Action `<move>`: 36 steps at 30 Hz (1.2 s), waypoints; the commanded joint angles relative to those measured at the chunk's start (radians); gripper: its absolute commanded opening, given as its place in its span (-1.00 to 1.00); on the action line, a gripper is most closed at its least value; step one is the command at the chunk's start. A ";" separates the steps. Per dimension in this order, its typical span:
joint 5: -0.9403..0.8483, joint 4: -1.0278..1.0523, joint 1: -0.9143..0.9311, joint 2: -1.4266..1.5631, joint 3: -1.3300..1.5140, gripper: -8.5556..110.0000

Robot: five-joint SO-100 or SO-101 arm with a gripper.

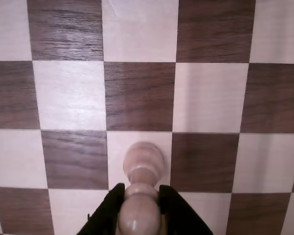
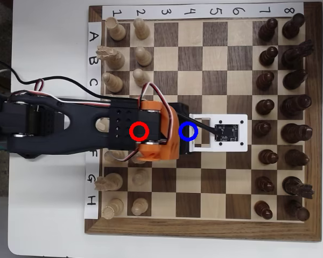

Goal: Move the piece to destination

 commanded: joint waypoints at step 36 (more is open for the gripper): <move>-0.034 0.011 -0.055 0.114 0.054 -0.47</move>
